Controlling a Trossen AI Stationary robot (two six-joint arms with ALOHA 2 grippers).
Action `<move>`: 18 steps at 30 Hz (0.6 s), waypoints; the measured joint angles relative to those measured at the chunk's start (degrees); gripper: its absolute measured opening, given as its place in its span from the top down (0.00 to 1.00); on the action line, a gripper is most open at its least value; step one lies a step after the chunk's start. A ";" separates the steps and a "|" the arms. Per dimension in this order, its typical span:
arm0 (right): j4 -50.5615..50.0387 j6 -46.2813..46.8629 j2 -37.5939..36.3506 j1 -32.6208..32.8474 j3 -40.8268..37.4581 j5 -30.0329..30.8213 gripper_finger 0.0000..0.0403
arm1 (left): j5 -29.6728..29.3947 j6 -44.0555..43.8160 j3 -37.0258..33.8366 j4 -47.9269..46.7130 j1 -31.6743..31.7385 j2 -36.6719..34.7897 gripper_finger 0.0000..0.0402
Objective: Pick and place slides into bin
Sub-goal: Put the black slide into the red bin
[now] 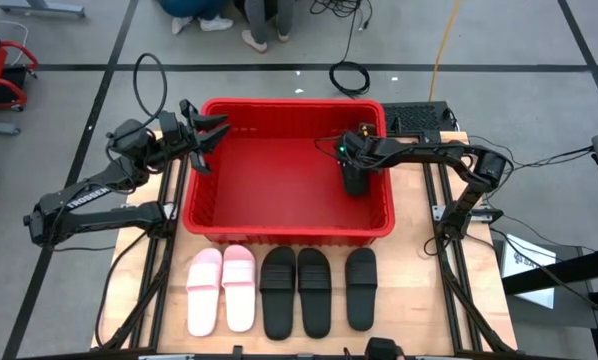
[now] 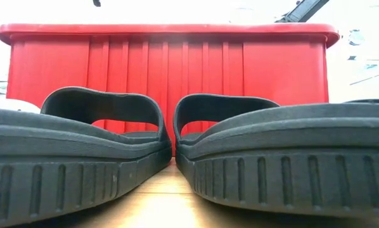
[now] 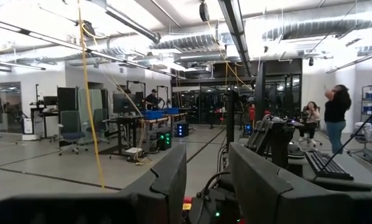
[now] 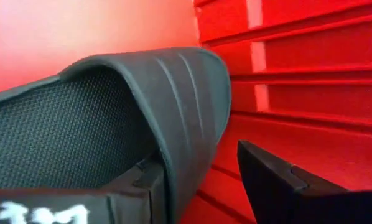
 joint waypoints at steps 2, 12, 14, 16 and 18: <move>-1.11 0.00 0.00 0.00 0.00 -0.04 0.59 | 0.00 0.00 0.00 0.00 0.00 0.00 0.68; -2.33 0.85 0.00 -0.02 0.00 -4.51 0.60 | 0.00 -0.04 0.00 -0.13 0.00 0.00 0.68; -2.45 0.79 -0.45 -0.04 0.00 -4.58 0.60 | 0.00 -0.07 0.00 -0.34 0.00 0.00 0.68; -2.20 0.50 -1.25 -0.04 0.01 -4.58 0.60 | 0.00 -0.08 0.00 -0.52 0.00 0.00 0.68; -2.46 0.02 -2.42 -0.04 0.02 -5.31 0.60 | 0.00 -0.20 0.00 -0.50 0.00 0.00 0.68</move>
